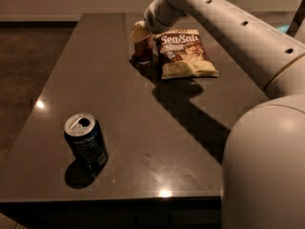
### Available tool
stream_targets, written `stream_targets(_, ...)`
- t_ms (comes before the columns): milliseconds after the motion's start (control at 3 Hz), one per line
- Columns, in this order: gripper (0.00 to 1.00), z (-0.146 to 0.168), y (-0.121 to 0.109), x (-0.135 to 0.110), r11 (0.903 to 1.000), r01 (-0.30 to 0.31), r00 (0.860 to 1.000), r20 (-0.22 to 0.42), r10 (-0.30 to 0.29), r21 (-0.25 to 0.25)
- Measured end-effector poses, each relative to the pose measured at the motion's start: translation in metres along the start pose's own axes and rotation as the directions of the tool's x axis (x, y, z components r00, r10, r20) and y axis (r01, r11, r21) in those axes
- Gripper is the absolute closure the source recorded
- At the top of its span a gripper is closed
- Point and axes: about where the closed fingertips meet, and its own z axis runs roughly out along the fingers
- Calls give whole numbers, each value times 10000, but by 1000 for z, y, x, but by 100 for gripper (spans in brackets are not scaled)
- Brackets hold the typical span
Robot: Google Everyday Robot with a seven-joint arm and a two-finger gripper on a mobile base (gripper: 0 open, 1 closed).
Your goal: Move coke can near brown chip bag
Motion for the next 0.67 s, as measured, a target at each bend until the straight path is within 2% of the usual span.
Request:
stream_targets(333, 0, 2, 1, 1, 10000, 7, 10000, -29, -7, -29)
stream_targets(667, 0, 3, 1, 1, 10000, 7, 10000, -30, -7, -31)
